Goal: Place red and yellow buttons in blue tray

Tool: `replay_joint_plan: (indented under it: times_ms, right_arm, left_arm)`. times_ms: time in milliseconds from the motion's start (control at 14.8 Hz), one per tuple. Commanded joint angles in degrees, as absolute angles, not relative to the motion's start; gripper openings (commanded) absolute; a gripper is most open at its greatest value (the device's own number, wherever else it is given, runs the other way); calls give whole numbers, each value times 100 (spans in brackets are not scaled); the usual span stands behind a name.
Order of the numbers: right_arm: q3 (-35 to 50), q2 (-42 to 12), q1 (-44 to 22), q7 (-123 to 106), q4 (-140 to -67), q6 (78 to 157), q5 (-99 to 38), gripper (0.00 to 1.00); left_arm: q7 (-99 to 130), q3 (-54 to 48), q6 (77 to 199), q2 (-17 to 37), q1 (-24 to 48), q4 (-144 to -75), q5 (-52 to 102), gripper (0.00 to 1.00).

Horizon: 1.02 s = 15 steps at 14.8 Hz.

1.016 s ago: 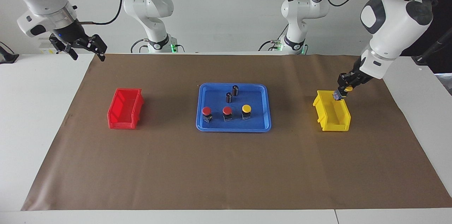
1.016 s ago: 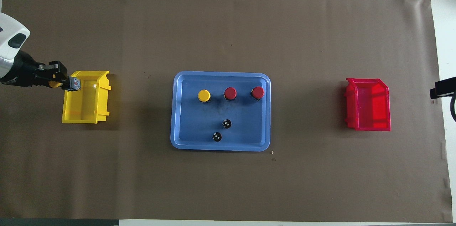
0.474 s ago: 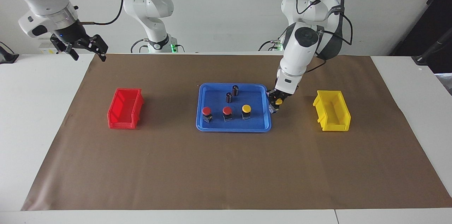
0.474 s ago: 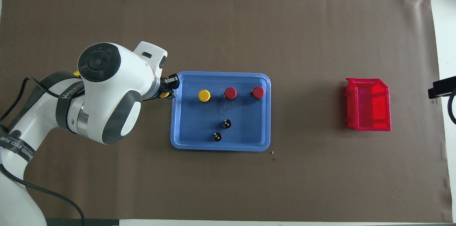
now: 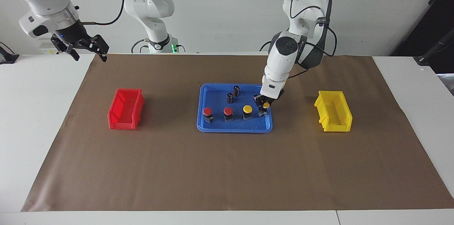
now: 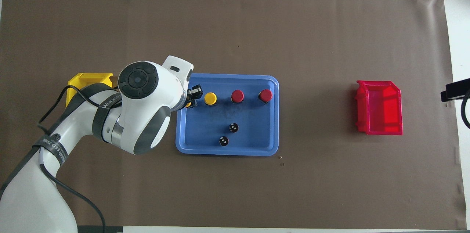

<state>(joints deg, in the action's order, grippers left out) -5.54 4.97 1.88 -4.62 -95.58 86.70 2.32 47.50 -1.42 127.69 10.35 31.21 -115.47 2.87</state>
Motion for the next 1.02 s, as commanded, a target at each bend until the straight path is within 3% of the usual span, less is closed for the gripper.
replay_joint_plan:
  times_ms: [0,203,542,610,677,948]
  right_arm:
    - [-457,519,255,-554,-9545,8640,220,100]
    - [-457,527,255,-554,-9545,8640,220,100]
    - [-457,527,255,-554,-9536,8640,220,100]
    - [-457,527,255,-554,-9545,8640,220,100]
    - [-457,527,255,-554,-9536,8640,220,100]
    - [-457,527,255,-554,-9545,8640,220,100]
  left_arm:
    - [4843,-44,13060,1089,3252,-11654,264,4]
    - [4843,-44,13201,1195,3252,-11646,264,34]
    - [4817,-18,13044,1195,3243,-11540,255,75]
    - [4764,-18,12886,1187,3226,-11444,255,93]
    - [4729,-18,12632,1160,3191,-11304,255,100]
    - [4073,9,10798,1108,2823,-10207,264,100]
